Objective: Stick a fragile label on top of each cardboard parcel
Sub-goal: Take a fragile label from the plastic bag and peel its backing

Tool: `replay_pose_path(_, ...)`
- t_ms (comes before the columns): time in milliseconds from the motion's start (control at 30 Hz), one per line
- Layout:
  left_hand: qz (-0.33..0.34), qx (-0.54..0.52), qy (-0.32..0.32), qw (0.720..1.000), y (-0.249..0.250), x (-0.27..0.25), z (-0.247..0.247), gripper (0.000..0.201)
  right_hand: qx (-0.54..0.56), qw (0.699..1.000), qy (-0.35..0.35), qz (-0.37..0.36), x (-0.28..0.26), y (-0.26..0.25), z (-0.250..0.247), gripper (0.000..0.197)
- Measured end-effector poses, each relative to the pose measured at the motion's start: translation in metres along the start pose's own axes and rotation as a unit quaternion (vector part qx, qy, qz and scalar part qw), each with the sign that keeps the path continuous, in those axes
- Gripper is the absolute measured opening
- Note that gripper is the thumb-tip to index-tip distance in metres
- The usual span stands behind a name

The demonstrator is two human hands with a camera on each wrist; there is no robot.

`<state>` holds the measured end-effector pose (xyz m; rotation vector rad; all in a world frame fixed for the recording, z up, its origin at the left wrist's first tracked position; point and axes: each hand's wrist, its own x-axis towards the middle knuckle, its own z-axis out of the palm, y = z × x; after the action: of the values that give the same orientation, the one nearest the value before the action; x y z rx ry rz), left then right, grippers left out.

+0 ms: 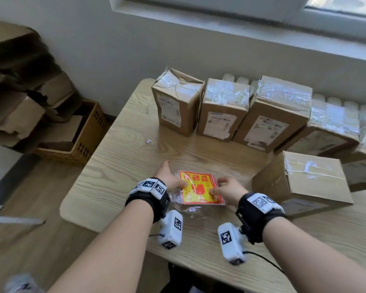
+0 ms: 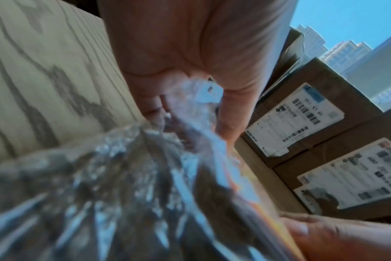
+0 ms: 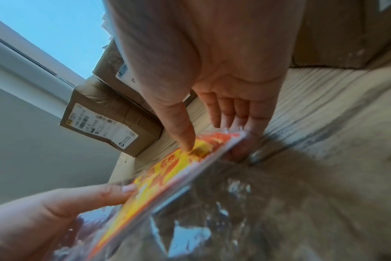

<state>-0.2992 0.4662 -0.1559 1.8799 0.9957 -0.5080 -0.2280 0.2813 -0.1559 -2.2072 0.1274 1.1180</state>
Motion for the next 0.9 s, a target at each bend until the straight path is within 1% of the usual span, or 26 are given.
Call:
replay_pose_path(33, 0.005, -0.009, -0.006, 1.0, 0.004, -0.002, -0.001, 0.109, 0.014, 1.0, 0.001, -0.004, -0.002, 0.0, -0.004, 0.054)
replay_pose_path(100, 0.016, -0.013, -0.014, 1.0, 0.011, -0.007, -0.003, 0.097, 0.054, 0.998, 0.01, -0.021, -0.009, -0.003, -0.013, 0.037)
replay_pose_path(133, 0.026, -0.003, -0.018, 1.0, 0.015, -0.009, -0.005, 0.088, 0.074, 0.996, 0.02, -0.034, -0.012, -0.005, -0.018, 0.029)
replay_pose_path(200, 0.048, 0.033, -0.025, 0.998, 0.022, -0.015, -0.009, 0.075, 0.101, 0.992, 0.048, -0.063, -0.018, -0.009, -0.028, 0.018)
replay_pose_path(267, 0.056, 0.067, -0.031, 0.996, 0.028, -0.019, -0.014, 0.067, 0.115, 0.987, 0.059, -0.09, -0.025, -0.014, -0.037, 0.01)
replay_pose_path(333, 0.056, 0.069, -0.035, 0.995, 0.033, -0.023, -0.019, 0.062, 0.133, 0.985, 0.04, -0.104, -0.032, -0.019, -0.044, 0.011)
replay_pose_path(400, 0.044, 0.04, -0.026, 0.998, 0.035, -0.026, -0.024, 0.058, 0.155, 0.981, 0.031, -0.112, -0.04, -0.021, -0.049, 0.012)
replay_pose_path(467, 0.021, -0.029, -0.023, 0.999, 0.038, -0.032, -0.03, 0.051, 0.177, 0.977, 0.039, -0.117, -0.045, -0.023, -0.055, 0.011)
replay_pose_path(533, 0.003, -0.089, -0.035, 0.995, 0.044, -0.04, -0.036, 0.042, 0.197, 0.972, 0.043, -0.119, -0.05, -0.026, -0.059, 0.01)
replay_pose_path(600, -0.013, -0.118, -0.061, 0.991, 0.054, -0.05, -0.043, 0.048, 0.204, 0.97, 0.04, -0.126, -0.053, -0.028, -0.062, 0.01)
replay_pose_path(667, -0.022, -0.14, -0.093, 0.986, 0.06, -0.055, -0.048, 0.062, 0.198, 0.97, 0.03, -0.138, -0.058, -0.029, -0.063, 0.011)
replay_pose_path(733, -0.021, -0.16, -0.099, 0.982, 0.064, -0.055, -0.05, 0.065, 0.192, 0.97, 0.015, -0.149, -0.064, -0.03, -0.064, 0.013)
replay_pose_path(800, -0.001, -0.177, -0.082, 0.981, 0.067, -0.059, -0.05, 0.059, 0.186, 0.971, 0.001, -0.153, -0.067, -0.03, -0.065, 0.014)
replay_pose_path(833, 0.014, -0.182, -0.068, 0.981, 0.069, -0.06, -0.049, 0.053, 0.179, 0.972, -0.004, -0.155, -0.069, -0.029, -0.065, 0.014)
replay_pose_path(867, 0.032, -0.188, -0.051, 0.98, 0.071, -0.063, -0.048, 0.044, 0.17, 0.973, -0.012, -0.158, -0.069, -0.029, -0.064, 0.013)
replay_pose_path(900, 0.052, -0.195, -0.04, 0.979, 0.072, -0.063, -0.047, 0.03, 0.152, 0.975, -0.022, -0.162, -0.07, -0.028, -0.063, 0.01)
